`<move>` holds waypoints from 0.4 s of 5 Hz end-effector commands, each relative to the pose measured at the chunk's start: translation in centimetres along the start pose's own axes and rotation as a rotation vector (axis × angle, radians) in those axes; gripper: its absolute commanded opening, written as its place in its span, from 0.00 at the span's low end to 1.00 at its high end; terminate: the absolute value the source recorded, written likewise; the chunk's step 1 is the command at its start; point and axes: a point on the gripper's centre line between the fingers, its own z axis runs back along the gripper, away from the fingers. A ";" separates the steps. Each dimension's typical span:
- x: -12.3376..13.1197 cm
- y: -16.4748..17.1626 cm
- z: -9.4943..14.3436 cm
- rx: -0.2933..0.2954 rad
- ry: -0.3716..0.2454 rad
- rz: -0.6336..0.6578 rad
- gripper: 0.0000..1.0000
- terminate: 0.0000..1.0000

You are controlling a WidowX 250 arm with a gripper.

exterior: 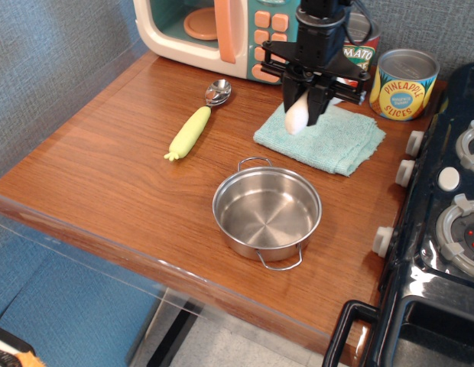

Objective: Move mushroom to napkin, pointed up.

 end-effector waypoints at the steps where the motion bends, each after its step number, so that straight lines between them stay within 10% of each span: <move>1: 2.0 0.2 0.7 -0.012 -0.042 0.015 1.00 0.00; 2: 2.8 -0.2 1.1 0.008 -0.016 -0.002 1.00 0.00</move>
